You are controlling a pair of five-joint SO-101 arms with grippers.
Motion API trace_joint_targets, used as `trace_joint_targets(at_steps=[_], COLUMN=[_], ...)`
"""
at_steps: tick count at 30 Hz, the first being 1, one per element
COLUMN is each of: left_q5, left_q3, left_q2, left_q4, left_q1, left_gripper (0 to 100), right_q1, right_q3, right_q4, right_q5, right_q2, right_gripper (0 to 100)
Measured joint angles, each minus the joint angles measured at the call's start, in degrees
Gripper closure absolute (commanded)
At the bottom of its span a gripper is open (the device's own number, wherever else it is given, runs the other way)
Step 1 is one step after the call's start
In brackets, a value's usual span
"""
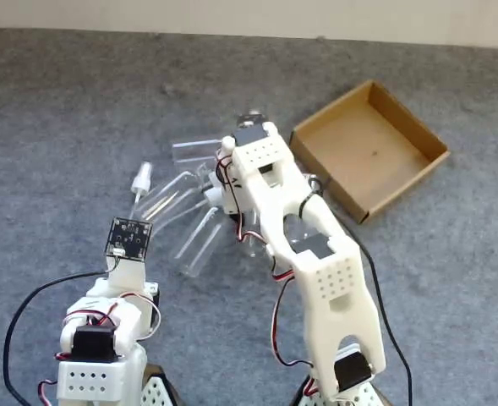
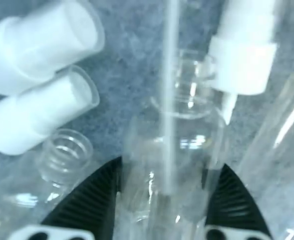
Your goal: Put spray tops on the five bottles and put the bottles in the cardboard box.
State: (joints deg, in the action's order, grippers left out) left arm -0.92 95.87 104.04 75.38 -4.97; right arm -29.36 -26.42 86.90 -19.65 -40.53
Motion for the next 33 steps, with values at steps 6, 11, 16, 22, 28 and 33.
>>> trace_joint_targets(at_steps=[6, 11, 16, 22, 28, 33], left_q5=[0.0, 0.0, 0.0, 0.0, 0.0, 0.0], left_q3=[0.0, 0.0, 0.0, 0.0, 0.0, 0.0], left_q2=[0.0, 0.0, 0.0, 0.0, 0.0, 0.0], left_q4=[0.0, 0.0, 0.0, 0.0, 0.0, 0.0], left_q1=[0.0, 0.0, 0.0, 0.0, 0.0, 0.0], left_gripper=[99, 99, 99, 99, 99, 99], right_q1=[0.0, 0.0, -0.1, -0.1, -0.1, -0.2], right_q3=[0.0, -2.9, -10.5, -14.3, -14.3, -7.4], right_q4=[3.8, 9.1, 12.8, 13.2, 13.2, 13.2], right_q5=[6.1, 14.2, 20.4, 24.2, 24.5, 24.6], right_q2=[0.0, 0.0, 0.0, 0.0, 9.6, 19.3], right_gripper=[84.5, 84.5, 84.5, 84.5, 84.5, 84.5])
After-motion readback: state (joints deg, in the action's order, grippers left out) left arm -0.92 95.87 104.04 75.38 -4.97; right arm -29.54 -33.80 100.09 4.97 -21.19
